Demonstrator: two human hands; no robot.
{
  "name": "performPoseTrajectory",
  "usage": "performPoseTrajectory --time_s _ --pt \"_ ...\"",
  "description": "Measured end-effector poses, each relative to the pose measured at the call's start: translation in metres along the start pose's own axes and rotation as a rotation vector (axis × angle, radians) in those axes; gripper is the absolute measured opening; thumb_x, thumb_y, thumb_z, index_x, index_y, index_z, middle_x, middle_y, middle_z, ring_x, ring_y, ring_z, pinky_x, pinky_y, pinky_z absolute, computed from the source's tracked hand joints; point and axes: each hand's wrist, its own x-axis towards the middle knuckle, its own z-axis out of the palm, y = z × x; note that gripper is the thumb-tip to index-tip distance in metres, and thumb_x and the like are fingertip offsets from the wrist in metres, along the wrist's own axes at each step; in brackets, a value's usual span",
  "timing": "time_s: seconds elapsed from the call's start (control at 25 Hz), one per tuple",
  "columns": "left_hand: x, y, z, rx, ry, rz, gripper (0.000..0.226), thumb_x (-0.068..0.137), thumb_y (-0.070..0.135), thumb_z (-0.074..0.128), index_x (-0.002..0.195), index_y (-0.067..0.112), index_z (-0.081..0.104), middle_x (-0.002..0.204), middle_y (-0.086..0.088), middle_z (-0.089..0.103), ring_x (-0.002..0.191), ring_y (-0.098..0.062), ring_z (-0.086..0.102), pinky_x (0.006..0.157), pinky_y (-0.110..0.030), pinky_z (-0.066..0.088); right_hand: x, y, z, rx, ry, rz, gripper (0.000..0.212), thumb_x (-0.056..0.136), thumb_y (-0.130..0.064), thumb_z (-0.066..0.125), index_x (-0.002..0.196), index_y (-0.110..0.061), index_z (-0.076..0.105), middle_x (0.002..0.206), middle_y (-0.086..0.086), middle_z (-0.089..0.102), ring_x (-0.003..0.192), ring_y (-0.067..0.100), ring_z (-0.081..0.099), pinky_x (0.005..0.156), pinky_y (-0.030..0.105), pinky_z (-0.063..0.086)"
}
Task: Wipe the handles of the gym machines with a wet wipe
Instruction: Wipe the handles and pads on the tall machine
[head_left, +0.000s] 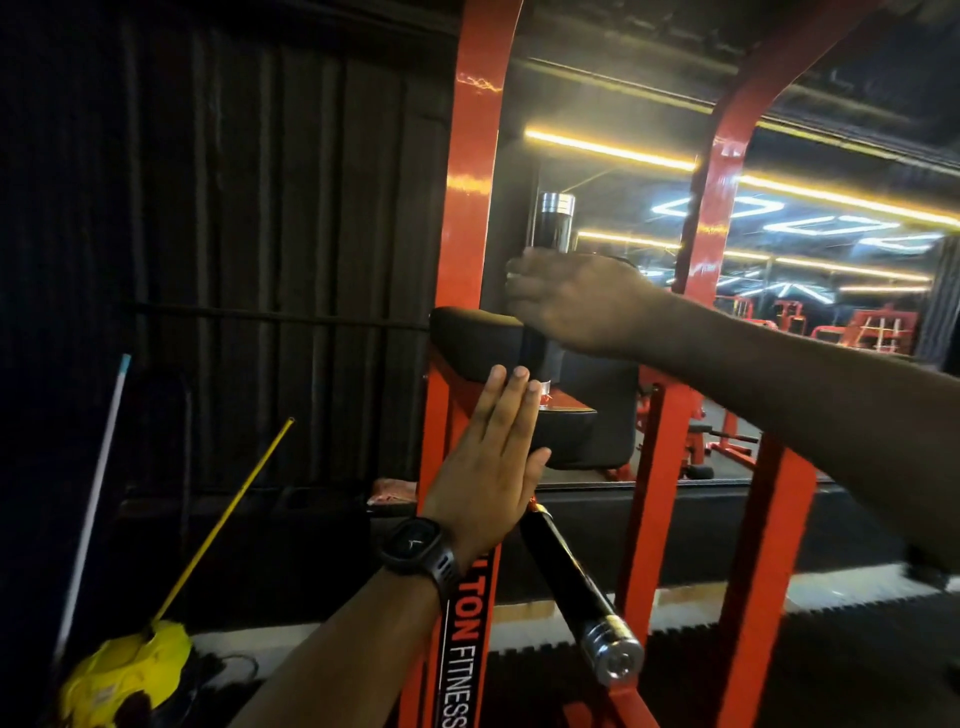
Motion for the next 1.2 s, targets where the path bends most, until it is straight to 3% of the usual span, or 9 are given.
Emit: performPoseTrajectory --time_s 0.12,0.2,0.32,0.44,0.68,0.84,1.0,1.12,1.2 --pt "0.001 0.000 -0.002 0.002 0.010 -0.001 0.068 0.102 0.035 0.037 0.156 0.007 0.009 0.164 -0.014 0.011 0.155 -0.024 -0.004 0.123 -0.039 0.011 -0.021 -0.027 0.001 0.139 0.004 0.334 0.056 0.084 0.006 0.043 0.140 0.000 0.051 0.147 0.020 0.049 0.138 0.035 0.045 0.100 0.047 0.050" --pt "0.001 0.001 -0.003 -0.010 0.015 -0.018 0.067 0.101 0.036 0.036 0.156 0.008 0.009 0.164 -0.012 0.011 0.154 -0.019 -0.009 0.120 -0.042 0.011 -0.024 -0.058 0.002 0.304 0.061 0.608 0.064 0.084 0.009 0.043 0.147 -0.002 0.041 0.156 0.015 0.037 0.144 0.030 0.036 0.097 0.046 0.053" --pt "0.000 0.001 -0.002 -0.014 0.004 -0.035 0.067 0.101 0.037 0.034 0.155 0.011 0.004 0.165 -0.006 0.006 0.154 -0.017 -0.011 0.119 -0.046 0.011 -0.004 -0.101 -0.001 0.637 0.307 1.071 0.053 0.098 0.000 0.050 0.149 -0.010 0.042 0.152 0.006 0.045 0.138 0.016 0.045 0.109 0.031 0.043" --pt "-0.001 0.000 -0.001 -0.020 -0.046 -0.018 0.066 0.102 0.036 0.032 0.155 0.016 -0.001 0.164 0.000 -0.003 0.154 -0.019 -0.012 0.120 -0.046 0.010 0.013 -0.111 -0.014 0.827 0.376 1.388 0.039 0.101 -0.011 0.045 0.140 -0.017 0.050 0.129 0.006 0.064 0.114 0.016 0.065 0.095 0.036 0.056" --pt "-0.001 0.002 -0.001 -0.055 -0.046 -0.063 0.065 0.103 0.036 0.033 0.155 0.018 -0.002 0.164 0.003 -0.005 0.154 -0.017 -0.010 0.121 -0.041 0.008 0.003 -0.120 -0.025 0.900 0.112 1.548 0.028 0.103 -0.015 0.046 0.121 -0.022 0.066 0.090 -0.003 0.070 0.081 0.011 0.068 0.069 0.027 0.058" --pt "-0.001 0.000 -0.001 -0.104 -0.028 -0.075 0.065 0.102 0.035 0.035 0.155 0.019 0.002 0.165 -0.002 0.005 0.154 -0.016 -0.008 0.121 -0.044 0.014 0.003 -0.102 -0.014 1.109 0.268 1.723 0.024 0.100 -0.017 0.053 0.084 -0.017 0.071 0.079 -0.001 0.067 0.074 0.018 0.065 0.065 0.037 0.056" --pt "-0.002 0.003 -0.003 -0.108 -0.046 -0.087 0.065 0.101 0.036 0.034 0.156 0.019 0.002 0.165 0.003 0.000 0.154 -0.016 -0.008 0.120 -0.047 0.020 -0.005 -0.100 -0.012 1.281 0.241 1.691 0.028 0.099 -0.012 0.052 0.077 -0.017 0.068 0.081 0.006 0.069 0.075 0.019 0.068 0.068 0.044 0.061" --pt "-0.002 0.003 -0.002 -0.087 -0.070 -0.106 0.063 0.102 0.037 0.034 0.156 0.020 0.006 0.165 0.003 -0.001 0.155 -0.019 -0.005 0.120 -0.043 0.014 -0.008 -0.092 -0.008 1.377 0.325 1.683 0.028 0.095 -0.006 0.052 0.073 -0.010 0.069 0.082 0.014 0.072 0.078 0.033 0.070 0.065 0.057 0.057" --pt "-0.003 0.002 -0.002 -0.074 -0.084 -0.105 0.064 0.102 0.037 0.033 0.156 0.021 0.002 0.165 0.006 -0.006 0.155 -0.018 -0.007 0.121 -0.042 0.013 -0.010 -0.097 -0.006 1.381 0.361 1.672 0.026 0.096 -0.011 0.056 0.074 -0.014 0.070 0.082 0.011 0.072 0.077 0.028 0.071 0.069 0.055 0.057"
